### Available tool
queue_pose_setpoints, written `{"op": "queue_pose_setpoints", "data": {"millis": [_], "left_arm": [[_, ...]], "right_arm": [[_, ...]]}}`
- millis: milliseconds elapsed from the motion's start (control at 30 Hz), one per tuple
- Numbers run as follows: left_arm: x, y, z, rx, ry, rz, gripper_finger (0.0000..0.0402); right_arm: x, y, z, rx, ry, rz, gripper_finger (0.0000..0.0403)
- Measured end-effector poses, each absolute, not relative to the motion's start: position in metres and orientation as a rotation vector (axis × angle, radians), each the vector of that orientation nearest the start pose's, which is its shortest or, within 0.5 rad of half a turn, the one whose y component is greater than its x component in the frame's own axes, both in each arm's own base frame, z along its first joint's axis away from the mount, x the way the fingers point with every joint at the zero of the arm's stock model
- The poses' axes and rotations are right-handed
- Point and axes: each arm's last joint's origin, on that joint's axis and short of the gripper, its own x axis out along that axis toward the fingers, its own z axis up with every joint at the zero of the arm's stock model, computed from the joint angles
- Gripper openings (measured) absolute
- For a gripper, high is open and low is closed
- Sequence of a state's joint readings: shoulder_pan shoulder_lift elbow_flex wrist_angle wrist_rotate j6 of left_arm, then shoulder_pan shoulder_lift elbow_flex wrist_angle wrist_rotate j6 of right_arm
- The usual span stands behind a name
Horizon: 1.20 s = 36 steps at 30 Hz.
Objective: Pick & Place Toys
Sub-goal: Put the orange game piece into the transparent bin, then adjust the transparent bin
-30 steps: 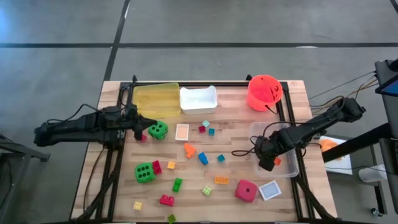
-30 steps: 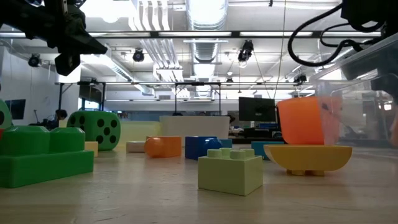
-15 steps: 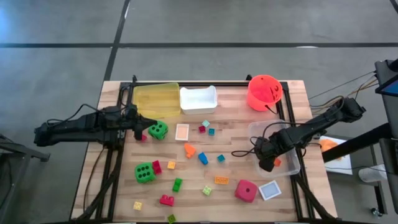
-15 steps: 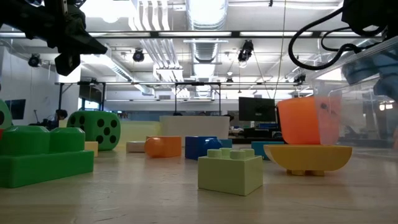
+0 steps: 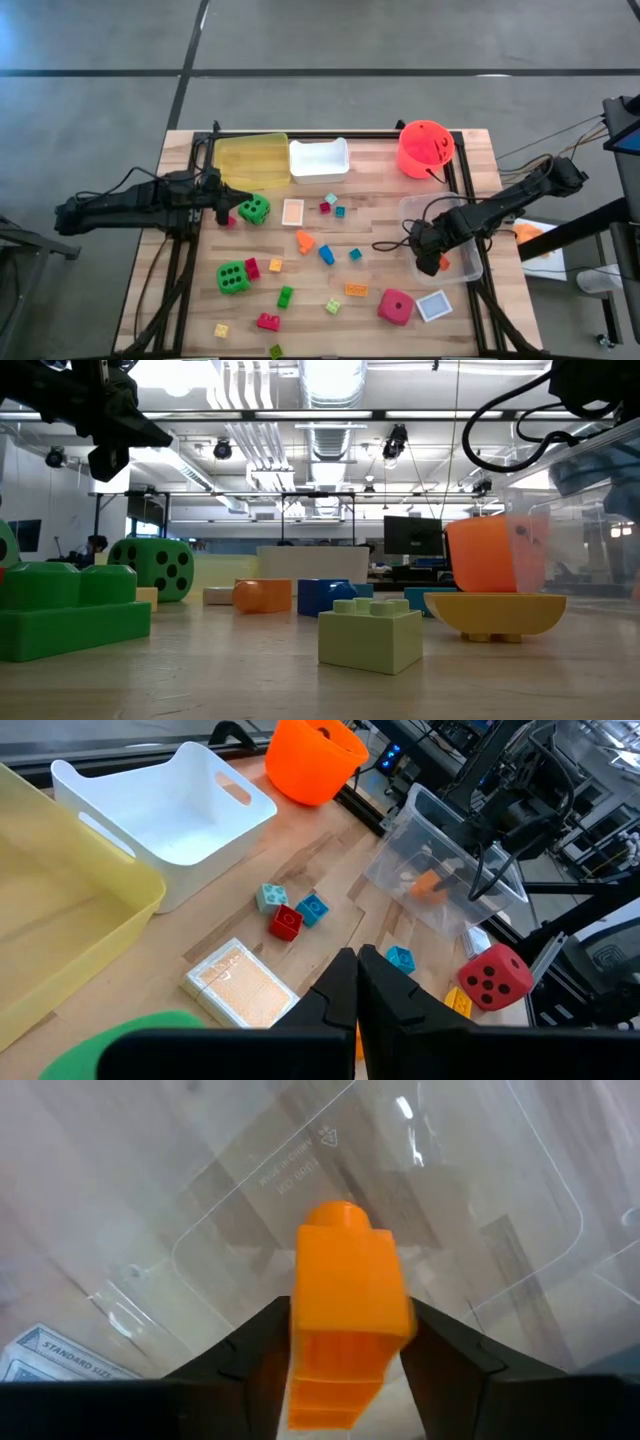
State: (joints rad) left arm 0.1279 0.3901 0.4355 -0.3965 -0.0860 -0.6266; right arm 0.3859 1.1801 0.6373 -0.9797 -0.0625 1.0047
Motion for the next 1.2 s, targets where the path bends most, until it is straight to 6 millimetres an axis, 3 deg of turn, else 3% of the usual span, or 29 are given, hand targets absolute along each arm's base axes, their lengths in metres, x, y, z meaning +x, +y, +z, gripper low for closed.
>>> {"op": "queue_pose_setpoints", "data": {"millis": [333,600,933,1200], "left_arm": [[0.107,0.016,0.242,-0.626,0.274,0.315,0.0000],[0.107,0.016,0.242,-0.628,0.274,0.316,0.0000],[0.107,0.016,0.242,-0.628,0.274,0.316,0.0000],[0.107,0.016,0.242,-0.628,0.274,0.316,0.0000]], "right_arm": [[0.154,0.065,0.179,0.582,1.516,-0.414,0.0231],[0.159,0.067,0.191,0.601,1.496,-0.418,0.0240],[0.164,0.068,0.218,0.628,1.466,-0.485,0.0240],[0.174,0.073,0.259,0.624,1.333,-0.485,0.0240]]}}
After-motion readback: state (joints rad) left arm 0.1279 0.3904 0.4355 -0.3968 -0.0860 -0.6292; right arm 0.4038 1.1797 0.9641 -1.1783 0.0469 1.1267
